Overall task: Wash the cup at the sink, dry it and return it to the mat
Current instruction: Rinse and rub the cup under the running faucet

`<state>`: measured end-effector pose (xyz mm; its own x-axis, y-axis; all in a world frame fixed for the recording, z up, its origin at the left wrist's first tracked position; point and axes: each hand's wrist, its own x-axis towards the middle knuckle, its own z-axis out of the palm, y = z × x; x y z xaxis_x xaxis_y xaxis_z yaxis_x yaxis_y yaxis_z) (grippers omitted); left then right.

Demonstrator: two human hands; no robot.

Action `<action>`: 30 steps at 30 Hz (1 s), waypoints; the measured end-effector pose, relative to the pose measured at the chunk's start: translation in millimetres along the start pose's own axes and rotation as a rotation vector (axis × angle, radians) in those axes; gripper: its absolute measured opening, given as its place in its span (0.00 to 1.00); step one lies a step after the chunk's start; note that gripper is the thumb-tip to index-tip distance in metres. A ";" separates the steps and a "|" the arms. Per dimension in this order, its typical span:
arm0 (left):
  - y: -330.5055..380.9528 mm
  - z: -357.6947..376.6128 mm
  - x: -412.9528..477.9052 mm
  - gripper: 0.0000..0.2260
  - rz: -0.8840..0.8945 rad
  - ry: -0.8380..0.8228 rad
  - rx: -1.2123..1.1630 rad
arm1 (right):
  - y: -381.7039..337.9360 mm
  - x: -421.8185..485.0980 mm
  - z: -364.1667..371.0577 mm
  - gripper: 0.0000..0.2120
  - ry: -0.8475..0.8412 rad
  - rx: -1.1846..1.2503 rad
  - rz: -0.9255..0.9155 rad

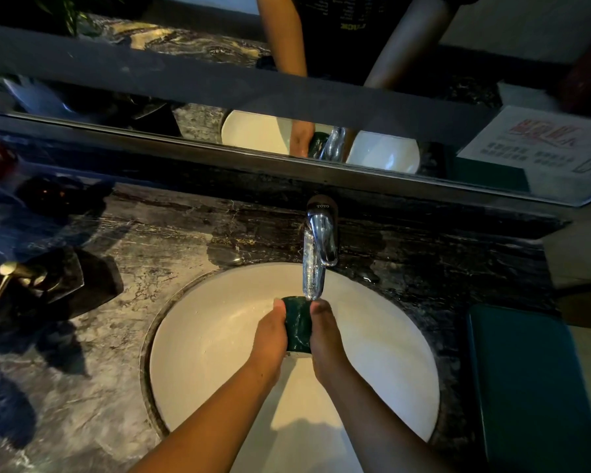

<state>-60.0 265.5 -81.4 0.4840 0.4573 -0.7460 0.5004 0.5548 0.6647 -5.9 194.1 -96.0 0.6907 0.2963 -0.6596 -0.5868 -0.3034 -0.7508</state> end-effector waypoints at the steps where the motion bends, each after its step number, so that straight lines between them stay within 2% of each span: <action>1: 2.0 0.3 1.3 0.23 0.048 0.042 0.062 | 1.1 -1.3 0.9 0.11 0.034 -0.019 -0.034; 4: 4.2 1.1 3.5 0.23 0.196 0.139 0.285 | 3.2 -3.9 0.9 0.14 0.121 -0.126 -0.131; 6: 5.0 4.2 2.7 0.24 0.208 0.134 0.308 | 0.3 -4.4 1.0 0.15 0.144 -0.173 -0.170; 9: 8.3 9.9 -0.6 0.27 0.128 0.060 0.243 | -3.0 -4.7 0.1 0.15 0.093 -0.178 -0.157; 11: 7.3 9.6 -2.2 0.29 0.094 0.051 0.214 | -4.2 -3.2 0.1 0.15 0.049 -0.127 -0.080; 14: 4.6 3.2 -2.8 0.25 0.090 0.015 0.118 | -5.0 -1.1 -1.3 0.15 -0.013 -0.019 0.049; 16: 3.2 -1.4 -1.8 0.24 0.007 -0.041 -0.020 | -5.1 -0.2 -4.4 0.14 -0.060 0.065 0.127; 20: -0.8 -5.7 -4.6 0.23 -0.090 -0.171 -0.155 | -7.8 0.4 -7.1 0.13 -0.107 0.056 0.152; 25: 1.6 -3.5 -1.7 0.26 -0.030 -0.080 -0.008 | -7.2 -2.1 -3.8 0.15 -0.094 -0.034 0.046; 30: 7.1 1.5 4.4 0.28 0.092 -0.016 0.198 | 0.2 0.4 -1.2 0.10 -0.011 -0.270 -0.088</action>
<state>-53.3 270.4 -79.9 0.5450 0.4877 -0.6820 0.5841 0.3626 0.7261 -5.2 193.1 -96.4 0.7281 0.3418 -0.5942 -0.3900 -0.5063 -0.7691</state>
